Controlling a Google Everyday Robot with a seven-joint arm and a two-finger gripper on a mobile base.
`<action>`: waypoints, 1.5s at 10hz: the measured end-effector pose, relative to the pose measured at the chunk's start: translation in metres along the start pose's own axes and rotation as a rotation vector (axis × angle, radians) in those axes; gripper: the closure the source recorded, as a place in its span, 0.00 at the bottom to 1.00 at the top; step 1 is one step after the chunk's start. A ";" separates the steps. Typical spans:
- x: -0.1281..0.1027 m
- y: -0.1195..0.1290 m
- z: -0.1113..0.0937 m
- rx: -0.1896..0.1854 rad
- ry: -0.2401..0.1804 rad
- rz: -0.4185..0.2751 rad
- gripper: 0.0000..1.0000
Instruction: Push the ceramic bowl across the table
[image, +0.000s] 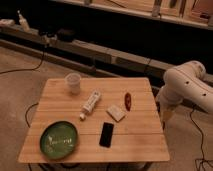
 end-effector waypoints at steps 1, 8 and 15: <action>-0.041 -0.011 -0.003 0.025 -0.061 -0.076 0.35; -0.236 -0.010 0.026 0.008 -0.456 -0.473 0.35; -0.240 -0.009 0.040 -0.005 -0.447 -0.511 0.35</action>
